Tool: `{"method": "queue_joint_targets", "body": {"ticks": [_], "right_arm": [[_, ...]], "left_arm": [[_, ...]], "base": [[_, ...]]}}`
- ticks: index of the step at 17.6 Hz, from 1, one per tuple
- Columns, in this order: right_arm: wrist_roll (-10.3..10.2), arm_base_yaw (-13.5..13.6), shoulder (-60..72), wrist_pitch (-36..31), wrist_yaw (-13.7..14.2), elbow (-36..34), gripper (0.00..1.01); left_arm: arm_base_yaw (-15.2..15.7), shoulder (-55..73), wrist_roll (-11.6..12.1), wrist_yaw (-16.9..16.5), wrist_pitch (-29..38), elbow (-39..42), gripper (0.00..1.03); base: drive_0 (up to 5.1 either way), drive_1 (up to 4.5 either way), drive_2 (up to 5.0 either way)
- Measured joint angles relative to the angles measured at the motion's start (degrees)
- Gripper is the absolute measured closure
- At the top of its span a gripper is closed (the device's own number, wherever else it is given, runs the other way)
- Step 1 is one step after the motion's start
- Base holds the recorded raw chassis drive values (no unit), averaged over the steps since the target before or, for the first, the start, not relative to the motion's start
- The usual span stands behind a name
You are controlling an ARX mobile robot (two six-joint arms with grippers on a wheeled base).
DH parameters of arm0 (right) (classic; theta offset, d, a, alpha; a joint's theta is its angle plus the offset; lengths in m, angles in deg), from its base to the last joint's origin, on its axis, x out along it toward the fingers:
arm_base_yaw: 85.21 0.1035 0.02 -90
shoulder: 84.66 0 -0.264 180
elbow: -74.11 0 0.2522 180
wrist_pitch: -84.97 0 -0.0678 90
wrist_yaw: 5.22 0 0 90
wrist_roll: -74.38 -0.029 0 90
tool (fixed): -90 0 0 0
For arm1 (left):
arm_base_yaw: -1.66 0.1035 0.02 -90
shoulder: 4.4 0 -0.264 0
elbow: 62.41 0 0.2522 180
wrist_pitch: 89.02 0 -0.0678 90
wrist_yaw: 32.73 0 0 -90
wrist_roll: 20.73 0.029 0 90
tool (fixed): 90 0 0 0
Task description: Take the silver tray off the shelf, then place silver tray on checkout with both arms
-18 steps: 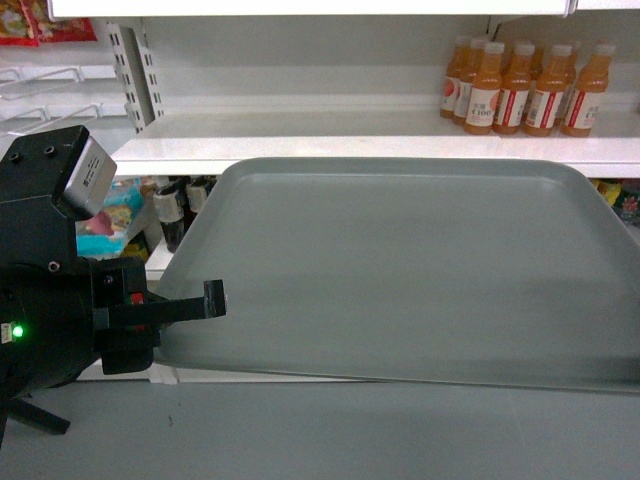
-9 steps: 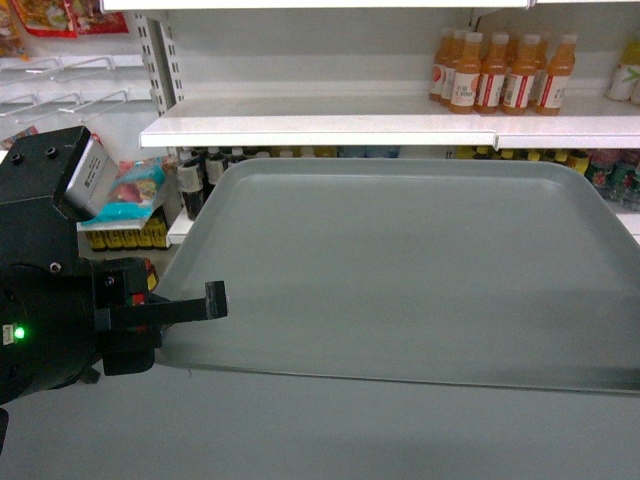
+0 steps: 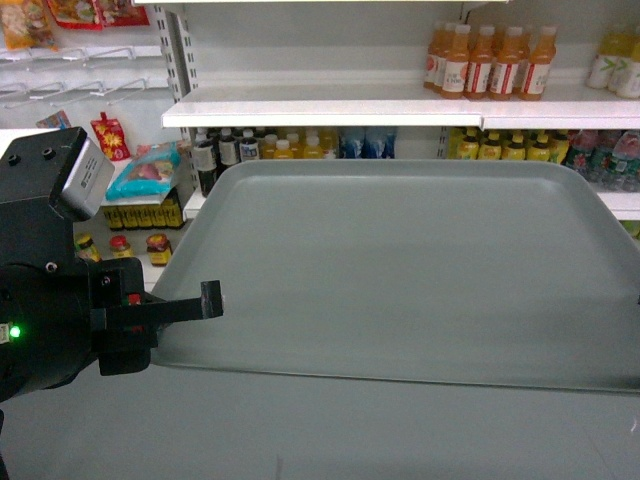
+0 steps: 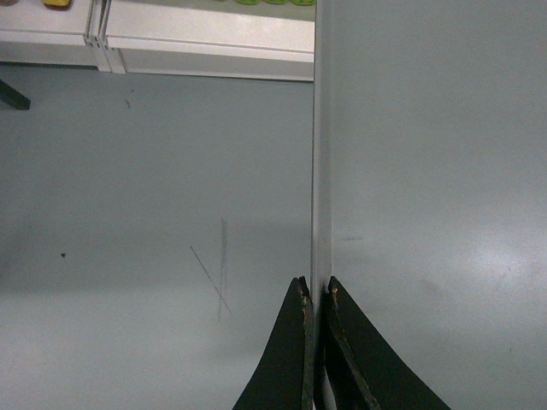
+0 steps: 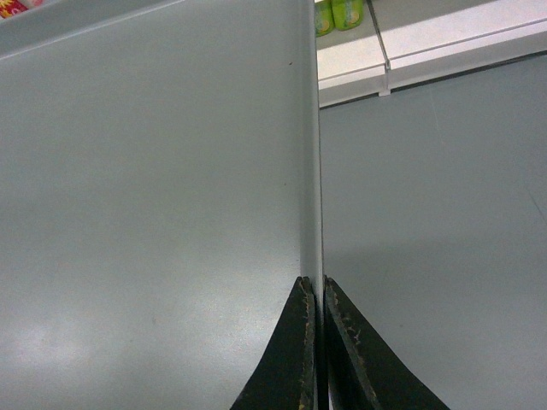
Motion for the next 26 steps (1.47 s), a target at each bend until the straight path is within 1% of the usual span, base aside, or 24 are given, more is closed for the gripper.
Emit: {"method": "queue_joint_targets", "body": {"ticks": [26], "right_arm": [[0.0, -0.1, 0.0, 0.0, 0.2, 0.0, 0.99]], "left_arm": [[-0.2, 0.0, -0.1, 0.1, 0.2, 0.0, 1.0]], "base": [[0.1, -4.28, 4.4]]}}
